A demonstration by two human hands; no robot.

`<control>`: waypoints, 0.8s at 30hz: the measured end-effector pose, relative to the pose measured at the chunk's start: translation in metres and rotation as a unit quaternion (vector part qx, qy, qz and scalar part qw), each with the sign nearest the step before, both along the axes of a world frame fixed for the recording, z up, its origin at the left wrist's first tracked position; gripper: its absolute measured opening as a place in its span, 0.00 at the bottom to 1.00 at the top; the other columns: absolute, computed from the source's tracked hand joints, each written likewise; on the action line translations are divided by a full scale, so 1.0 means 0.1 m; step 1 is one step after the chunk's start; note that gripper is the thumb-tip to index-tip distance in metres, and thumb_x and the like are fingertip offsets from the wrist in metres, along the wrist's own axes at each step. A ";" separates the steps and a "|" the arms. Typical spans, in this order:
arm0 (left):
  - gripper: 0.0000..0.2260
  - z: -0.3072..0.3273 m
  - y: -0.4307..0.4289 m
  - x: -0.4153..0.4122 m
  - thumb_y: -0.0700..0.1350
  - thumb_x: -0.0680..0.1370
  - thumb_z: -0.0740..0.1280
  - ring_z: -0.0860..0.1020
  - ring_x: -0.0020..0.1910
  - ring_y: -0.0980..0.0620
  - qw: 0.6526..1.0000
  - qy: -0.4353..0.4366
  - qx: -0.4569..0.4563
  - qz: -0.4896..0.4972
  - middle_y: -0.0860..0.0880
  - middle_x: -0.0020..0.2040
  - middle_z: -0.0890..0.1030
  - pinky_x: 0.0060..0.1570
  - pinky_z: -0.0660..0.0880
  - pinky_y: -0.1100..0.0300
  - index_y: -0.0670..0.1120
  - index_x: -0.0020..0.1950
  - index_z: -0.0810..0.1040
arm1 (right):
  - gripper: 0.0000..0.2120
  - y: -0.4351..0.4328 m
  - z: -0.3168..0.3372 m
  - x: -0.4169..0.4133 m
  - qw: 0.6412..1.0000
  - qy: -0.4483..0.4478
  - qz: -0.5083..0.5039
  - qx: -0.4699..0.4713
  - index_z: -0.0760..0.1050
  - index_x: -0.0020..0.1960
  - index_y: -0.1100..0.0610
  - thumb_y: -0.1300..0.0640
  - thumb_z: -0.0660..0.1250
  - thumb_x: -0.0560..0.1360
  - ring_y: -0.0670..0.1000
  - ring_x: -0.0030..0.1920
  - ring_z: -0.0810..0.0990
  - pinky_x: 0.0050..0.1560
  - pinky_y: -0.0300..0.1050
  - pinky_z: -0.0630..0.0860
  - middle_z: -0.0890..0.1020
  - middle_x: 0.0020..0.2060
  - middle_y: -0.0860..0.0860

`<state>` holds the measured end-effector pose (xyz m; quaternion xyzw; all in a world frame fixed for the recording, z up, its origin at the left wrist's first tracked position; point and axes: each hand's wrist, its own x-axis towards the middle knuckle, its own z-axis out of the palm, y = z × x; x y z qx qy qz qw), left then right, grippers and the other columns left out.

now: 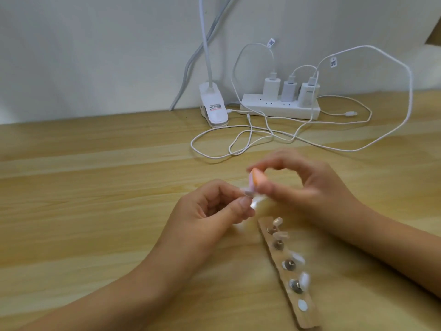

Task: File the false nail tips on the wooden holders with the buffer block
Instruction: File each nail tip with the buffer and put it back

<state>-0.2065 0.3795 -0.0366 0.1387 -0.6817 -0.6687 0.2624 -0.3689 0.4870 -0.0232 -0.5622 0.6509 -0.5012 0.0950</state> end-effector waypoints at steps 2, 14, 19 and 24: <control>0.07 -0.01 0.00 -0.01 0.47 0.68 0.70 0.80 0.36 0.59 1.000 0.004 0.011 0.008 0.48 0.36 0.84 0.39 0.74 0.70 0.44 0.41 0.82 | 0.11 0.01 0.00 -0.03 0.998 -0.062 -0.007 -0.009 0.83 0.50 0.50 0.45 0.75 0.72 0.47 0.55 0.81 0.63 0.55 0.73 0.84 0.48 0.43; 0.02 -0.04 0.01 0.03 0.47 0.73 0.72 0.82 0.42 0.58 0.999 0.006 -0.036 -0.030 0.51 0.40 0.84 0.44 0.73 0.70 0.51 0.44 0.83 | 0.09 0.00 0.03 -0.03 0.993 -0.108 0.034 0.040 0.84 0.48 0.46 0.44 0.75 0.71 0.42 0.49 0.82 0.51 0.42 0.75 0.85 0.48 0.44; 0.03 -0.05 -0.01 0.02 0.50 0.72 0.71 0.80 0.41 0.59 0.998 -0.004 -0.054 -0.027 0.52 0.39 0.84 0.43 0.73 0.70 0.53 0.41 0.82 | 0.11 0.02 0.04 0.01 0.995 -0.057 0.066 0.050 0.84 0.49 0.44 0.43 0.74 0.69 0.49 0.54 0.81 0.58 0.44 0.74 0.85 0.49 0.45; 0.03 -0.05 -0.03 0.01 0.52 0.71 0.73 0.81 0.41 0.59 0.999 -0.006 -0.047 -0.019 0.52 0.40 0.84 0.43 0.73 0.70 0.53 0.41 0.82 | 0.12 0.01 0.07 0.02 0.993 -0.099 0.065 0.028 0.84 0.50 0.45 0.43 0.73 0.69 0.50 0.51 0.82 0.54 0.41 0.76 0.85 0.48 0.47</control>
